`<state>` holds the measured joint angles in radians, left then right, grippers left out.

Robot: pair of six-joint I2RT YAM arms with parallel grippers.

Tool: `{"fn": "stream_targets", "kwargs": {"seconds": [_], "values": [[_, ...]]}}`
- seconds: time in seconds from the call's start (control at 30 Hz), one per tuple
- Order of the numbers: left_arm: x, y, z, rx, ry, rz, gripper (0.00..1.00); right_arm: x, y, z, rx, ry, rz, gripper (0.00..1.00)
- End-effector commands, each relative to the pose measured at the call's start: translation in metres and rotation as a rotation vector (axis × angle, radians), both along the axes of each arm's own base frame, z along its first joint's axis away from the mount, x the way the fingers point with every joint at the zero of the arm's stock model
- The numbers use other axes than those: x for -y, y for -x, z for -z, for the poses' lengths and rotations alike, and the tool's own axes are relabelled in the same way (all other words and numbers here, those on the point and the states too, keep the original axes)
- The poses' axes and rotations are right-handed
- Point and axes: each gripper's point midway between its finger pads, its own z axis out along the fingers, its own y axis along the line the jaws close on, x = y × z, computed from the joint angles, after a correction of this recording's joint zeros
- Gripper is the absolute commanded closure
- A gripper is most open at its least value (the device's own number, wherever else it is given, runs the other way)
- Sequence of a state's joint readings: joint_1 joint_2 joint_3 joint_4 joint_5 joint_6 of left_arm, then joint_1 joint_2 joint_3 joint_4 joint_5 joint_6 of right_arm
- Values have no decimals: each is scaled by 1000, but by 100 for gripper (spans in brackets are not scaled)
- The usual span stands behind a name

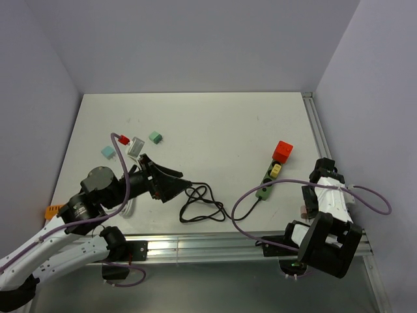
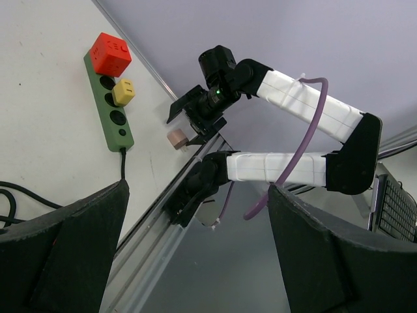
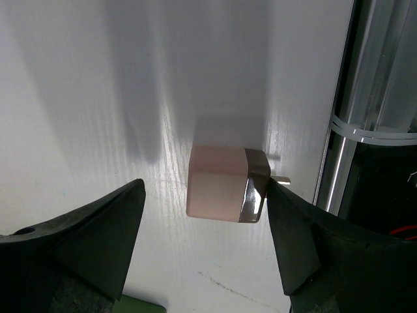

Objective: Insert the plug

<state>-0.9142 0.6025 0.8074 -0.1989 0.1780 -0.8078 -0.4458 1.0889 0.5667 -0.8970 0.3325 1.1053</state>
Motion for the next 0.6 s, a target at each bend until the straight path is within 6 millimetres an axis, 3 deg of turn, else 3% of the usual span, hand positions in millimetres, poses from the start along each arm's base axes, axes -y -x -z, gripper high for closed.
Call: {"fn": "stream_targets", "kwargs": {"seconds": [0.0, 0.07, 0.13, 0.17, 0.2, 0.33, 0.47, 0.57], "values": [[0, -2, -12, 31, 42, -8, 7, 11, -4, -2, 12, 50, 3, 19], [-1, -2, -12, 32, 41, -14, 7, 10, -4, -1, 3, 44, 0, 20], [-3, -2, -11, 32, 41, -21, 6, 9, -6, 0, 2, 35, -9, 31], [-4, -2, -13, 36, 44, -23, 7, 9, -8, 1, 6, 34, -13, 38], [-5, -1, -12, 38, 42, -25, 7, 8, -9, 3, 2, 28, -27, 59], [-10, -3, -13, 46, 34, -45, 6, 6, -13, 5, 16, 22, -64, 83], [-11, -5, -12, 50, 19, -56, 6, 10, -19, -6, 39, 55, -113, 92], [-10, -7, -12, 54, 12, -64, 6, 13, -27, -25, 85, 83, -154, 96]]}}
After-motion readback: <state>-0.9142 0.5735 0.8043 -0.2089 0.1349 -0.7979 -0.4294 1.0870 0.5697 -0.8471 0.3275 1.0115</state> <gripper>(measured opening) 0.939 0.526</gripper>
